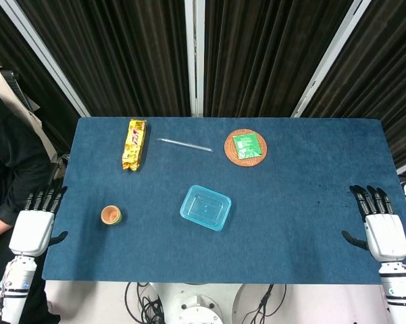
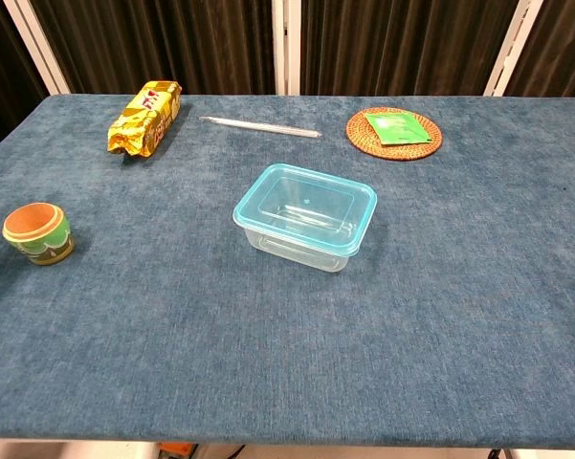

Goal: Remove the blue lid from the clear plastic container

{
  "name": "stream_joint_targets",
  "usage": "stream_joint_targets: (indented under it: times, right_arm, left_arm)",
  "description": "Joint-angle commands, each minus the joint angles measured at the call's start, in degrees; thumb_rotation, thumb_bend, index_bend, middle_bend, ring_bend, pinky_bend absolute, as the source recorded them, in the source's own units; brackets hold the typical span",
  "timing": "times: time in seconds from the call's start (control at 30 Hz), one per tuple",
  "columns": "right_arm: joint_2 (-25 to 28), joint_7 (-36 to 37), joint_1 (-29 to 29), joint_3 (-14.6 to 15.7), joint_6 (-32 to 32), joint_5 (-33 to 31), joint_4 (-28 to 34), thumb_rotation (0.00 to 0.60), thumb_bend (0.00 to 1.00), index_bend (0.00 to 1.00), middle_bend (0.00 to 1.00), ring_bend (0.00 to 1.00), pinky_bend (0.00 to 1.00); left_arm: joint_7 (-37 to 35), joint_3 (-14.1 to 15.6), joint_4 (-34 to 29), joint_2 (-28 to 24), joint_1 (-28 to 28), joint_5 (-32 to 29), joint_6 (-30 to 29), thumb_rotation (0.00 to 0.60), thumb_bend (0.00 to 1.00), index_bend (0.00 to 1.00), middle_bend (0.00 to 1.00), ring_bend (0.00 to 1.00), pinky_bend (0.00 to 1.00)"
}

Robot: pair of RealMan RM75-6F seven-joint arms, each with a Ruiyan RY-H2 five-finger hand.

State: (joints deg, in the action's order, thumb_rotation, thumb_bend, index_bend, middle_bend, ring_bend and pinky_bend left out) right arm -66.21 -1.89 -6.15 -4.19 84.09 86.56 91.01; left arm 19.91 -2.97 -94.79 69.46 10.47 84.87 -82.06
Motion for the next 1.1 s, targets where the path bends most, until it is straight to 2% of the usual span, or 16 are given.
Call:
stream_joint_targets:
  times: [0.03,0.33,0.43,0.53,0.73,0.9,1.1]
  right_arm:
    - [-0.02,0.11,-0.05,0.01,-0.09,0.01,-0.07,0.6,0.03,0.0,0.1,0.0,0.0]
    - [-0.06,0.72,0.08,-0.08,0.72,0.48,-0.56,0.6,0.03,0.0,0.1,0.0,0.0]
    - [-0.19,1.16,0.01,-0.15,0.92,0.73,-0.94,0.6,0.03,0.0,0.1,0.0,0.0]
    - [-0.13,2.08,-0.2,-0.07,1.09,1.5,-1.09,0.6,0.03,0.0,0.1,0.0,0.0]
    - [0.11,2.78,-0.77,-0.16,1.35,2.78,-1.43,0.6,0.03,0.0,0.1,0.0,0.0]
    - [0.14,3.76,-2.33,-0.43,0.57,4.39,-2.21,0.6,0.03,0.0,0.1,0.0,0.0]
    - [0.53,4.52,-4.24,-0.37,-0.86,6.1,-2.69,0.6,0.03,0.0,0.1,0.0,0.0]
  left_arm:
    - [0.1,0.03,-0.11,-0.11,0.07,-0.11,0.19,0.6,0.0,0.03,0.01,0.0,0.04]
    - [0.85,-0.18,-1.15,-0.77,0.8,0.33,0.75,0.6,0.0,0.03,0.01,0.0,0.04]
    - [0.83,-0.83,-1.73,-1.08,2.42,0.85,2.35,0.6,0.0,0.03,0.01,0.0,0.04]
    - [-2.23,-1.75,-2.47,-1.05,5.25,1.52,5.69,0.6,0.0,0.03,0.01,0.0,0.04]
    - [-7.92,-4.31,-2.39,0.63,14.52,2.78,16.71,0.6,0.0,0.03,0.01,0.0,0.05]
    - [-11.02,-7.04,0.23,5.94,25.54,2.28,29.58,0.6,0.0,0.03,0.01,0.0,0.05]
    - [-11.82,-9.85,4.54,13.06,36.01,-2.5,41.55,0.6,0.0,0.03,0.01,0.0,0.05]
